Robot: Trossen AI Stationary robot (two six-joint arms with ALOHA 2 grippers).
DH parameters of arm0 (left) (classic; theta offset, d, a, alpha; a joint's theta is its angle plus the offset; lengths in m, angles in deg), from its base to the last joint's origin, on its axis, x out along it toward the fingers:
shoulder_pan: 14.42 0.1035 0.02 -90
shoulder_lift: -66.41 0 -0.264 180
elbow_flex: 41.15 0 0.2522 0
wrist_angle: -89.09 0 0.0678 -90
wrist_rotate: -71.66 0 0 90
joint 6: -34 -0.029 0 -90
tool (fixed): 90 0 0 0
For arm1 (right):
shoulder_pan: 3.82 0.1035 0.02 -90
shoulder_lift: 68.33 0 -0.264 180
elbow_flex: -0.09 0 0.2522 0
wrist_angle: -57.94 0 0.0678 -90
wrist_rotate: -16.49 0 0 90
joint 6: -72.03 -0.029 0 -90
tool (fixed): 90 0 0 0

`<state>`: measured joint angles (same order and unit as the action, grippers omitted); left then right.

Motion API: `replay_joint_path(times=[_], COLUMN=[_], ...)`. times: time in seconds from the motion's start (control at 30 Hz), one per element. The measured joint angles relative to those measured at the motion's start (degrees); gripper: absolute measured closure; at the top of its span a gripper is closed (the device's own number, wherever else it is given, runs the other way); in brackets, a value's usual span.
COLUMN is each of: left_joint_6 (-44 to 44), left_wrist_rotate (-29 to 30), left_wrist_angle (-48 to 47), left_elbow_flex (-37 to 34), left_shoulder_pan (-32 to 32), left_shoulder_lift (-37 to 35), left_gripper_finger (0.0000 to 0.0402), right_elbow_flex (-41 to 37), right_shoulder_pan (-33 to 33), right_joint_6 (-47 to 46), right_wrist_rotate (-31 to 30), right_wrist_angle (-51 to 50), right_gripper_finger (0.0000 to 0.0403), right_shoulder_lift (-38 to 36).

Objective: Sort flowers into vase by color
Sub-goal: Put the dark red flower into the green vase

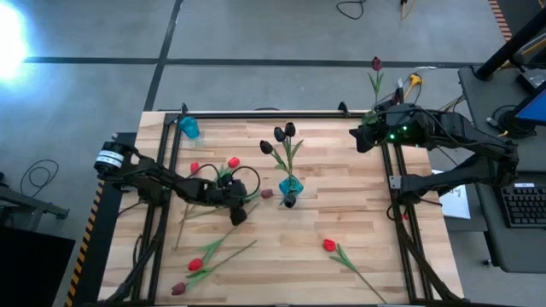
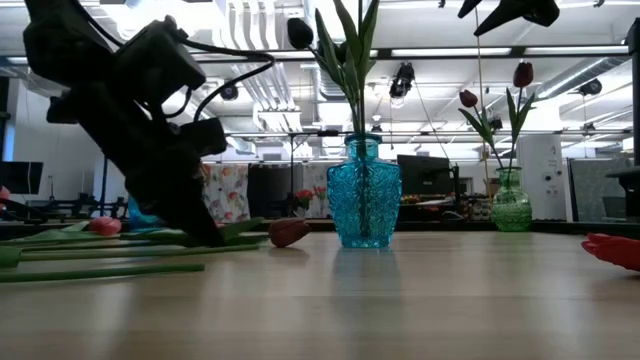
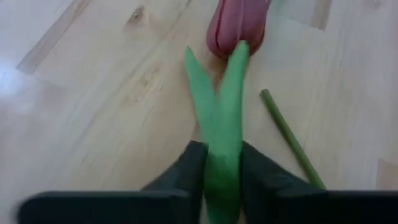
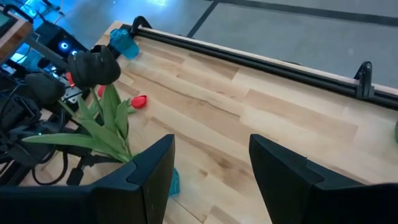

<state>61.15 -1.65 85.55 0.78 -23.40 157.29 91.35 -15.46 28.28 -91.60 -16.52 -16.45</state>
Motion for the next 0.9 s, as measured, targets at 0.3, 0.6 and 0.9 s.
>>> replay_joint_path(times=[0.3, 0.6, 0.9], left_joint_6=[1.75, 1.99, 16.03], left_wrist_rotate=[-1.27, -1.03, 0.64], left_wrist_angle=[-13.3, -23.28, -34.63], left_elbow_flex=[1.11, 13.99, 25.13], left_shoulder_pan=[-0.41, -8.64, -22.11], left_shoulder_lift=[-8.08, -22.54, -17.26], left_gripper_finger=[0.04, 0.0401, 0.0401], right_elbow_flex=[0.0, -0.02, -0.02], right_shoulder_pan=[0.0, 0.0, 1.05], right_joint_6=[0.35, 0.34, 8.25], right_wrist_rotate=[-0.12, -0.37, 2.42], right_wrist_angle=[0.04, -0.03, 0.78], right_gripper_finger=[0.0204, 0.0204, 0.0204], right_shoulder_lift=[0.01, 0.67, 0.83])
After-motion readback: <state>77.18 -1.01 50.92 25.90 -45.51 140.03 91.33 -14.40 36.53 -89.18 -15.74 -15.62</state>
